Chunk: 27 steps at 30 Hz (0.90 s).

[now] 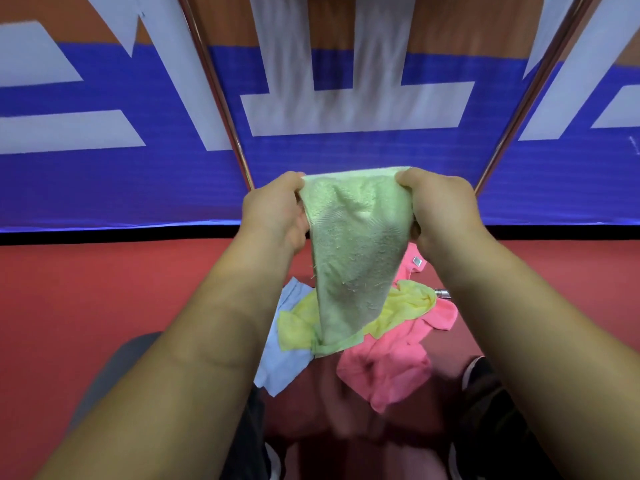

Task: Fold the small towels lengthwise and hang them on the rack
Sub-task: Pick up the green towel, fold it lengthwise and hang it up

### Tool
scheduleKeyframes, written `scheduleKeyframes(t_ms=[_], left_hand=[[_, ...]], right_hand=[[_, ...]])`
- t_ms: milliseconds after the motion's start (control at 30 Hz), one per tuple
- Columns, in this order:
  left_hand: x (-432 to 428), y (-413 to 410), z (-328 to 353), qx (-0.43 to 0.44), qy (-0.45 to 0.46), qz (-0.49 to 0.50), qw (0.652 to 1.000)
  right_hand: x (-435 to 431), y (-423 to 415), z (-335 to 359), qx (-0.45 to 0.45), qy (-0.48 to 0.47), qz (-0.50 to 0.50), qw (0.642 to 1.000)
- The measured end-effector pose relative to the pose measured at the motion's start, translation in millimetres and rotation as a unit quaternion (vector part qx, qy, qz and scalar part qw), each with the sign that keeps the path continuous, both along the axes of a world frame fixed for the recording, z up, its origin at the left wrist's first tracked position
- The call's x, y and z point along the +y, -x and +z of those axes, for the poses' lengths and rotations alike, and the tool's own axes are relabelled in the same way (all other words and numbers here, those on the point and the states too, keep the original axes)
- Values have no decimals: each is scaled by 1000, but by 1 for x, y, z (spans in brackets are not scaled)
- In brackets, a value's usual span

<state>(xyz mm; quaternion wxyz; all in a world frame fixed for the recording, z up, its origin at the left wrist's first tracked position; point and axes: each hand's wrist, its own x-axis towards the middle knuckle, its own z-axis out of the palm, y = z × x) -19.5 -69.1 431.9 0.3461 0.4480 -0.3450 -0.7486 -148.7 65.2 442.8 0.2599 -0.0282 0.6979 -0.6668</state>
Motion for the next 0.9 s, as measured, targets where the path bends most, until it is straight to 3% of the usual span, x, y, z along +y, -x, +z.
scheduleKeyframes(t_ms=[367, 600, 900], left_hand=[[35, 7, 10, -37, 207, 7, 978], [57, 9, 18, -19, 269, -16, 963], [61, 9, 16, -85, 356, -39, 930]], right_hand=[[2, -30, 12, 268, -16, 36, 963], [3, -45, 13, 287, 0, 54, 956], [4, -49, 11, 308, 1, 85, 948]])
